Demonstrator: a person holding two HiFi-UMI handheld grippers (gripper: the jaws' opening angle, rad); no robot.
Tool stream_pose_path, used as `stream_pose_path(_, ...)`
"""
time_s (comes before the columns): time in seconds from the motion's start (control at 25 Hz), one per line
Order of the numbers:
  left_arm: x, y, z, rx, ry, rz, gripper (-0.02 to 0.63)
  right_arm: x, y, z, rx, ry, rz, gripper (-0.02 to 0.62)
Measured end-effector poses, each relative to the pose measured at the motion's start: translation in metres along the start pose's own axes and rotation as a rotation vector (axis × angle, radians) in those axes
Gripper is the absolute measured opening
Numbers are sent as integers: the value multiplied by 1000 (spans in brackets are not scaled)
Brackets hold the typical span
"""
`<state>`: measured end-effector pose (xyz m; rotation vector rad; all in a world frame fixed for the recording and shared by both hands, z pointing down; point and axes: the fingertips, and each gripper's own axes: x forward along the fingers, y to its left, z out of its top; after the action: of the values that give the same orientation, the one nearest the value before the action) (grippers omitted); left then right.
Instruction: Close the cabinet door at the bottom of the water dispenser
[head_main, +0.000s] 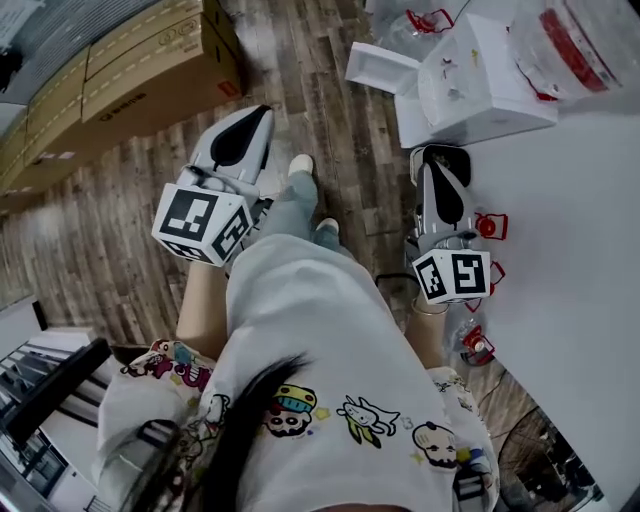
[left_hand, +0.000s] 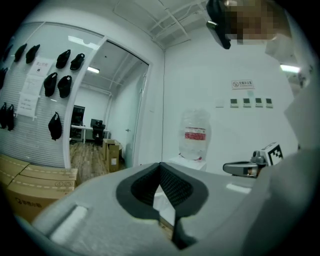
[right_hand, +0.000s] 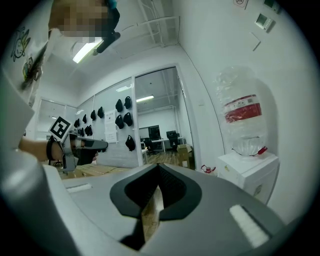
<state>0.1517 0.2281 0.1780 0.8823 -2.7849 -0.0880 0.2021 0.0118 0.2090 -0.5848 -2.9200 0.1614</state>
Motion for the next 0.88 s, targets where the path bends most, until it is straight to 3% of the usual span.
stream_pose_path(0.2,11,31,8,-3,-23,9,2,33,2,5,-13,-4,-2,8)
stream_pose_path(0.44,65,79,21,-20,-37,-45,2,97,-8,14,-20,21,-34,12)
stream_pose_path(0.88,120,238,57,-8,-25,-51,2,265,27,48,-23,-8,-46,26)
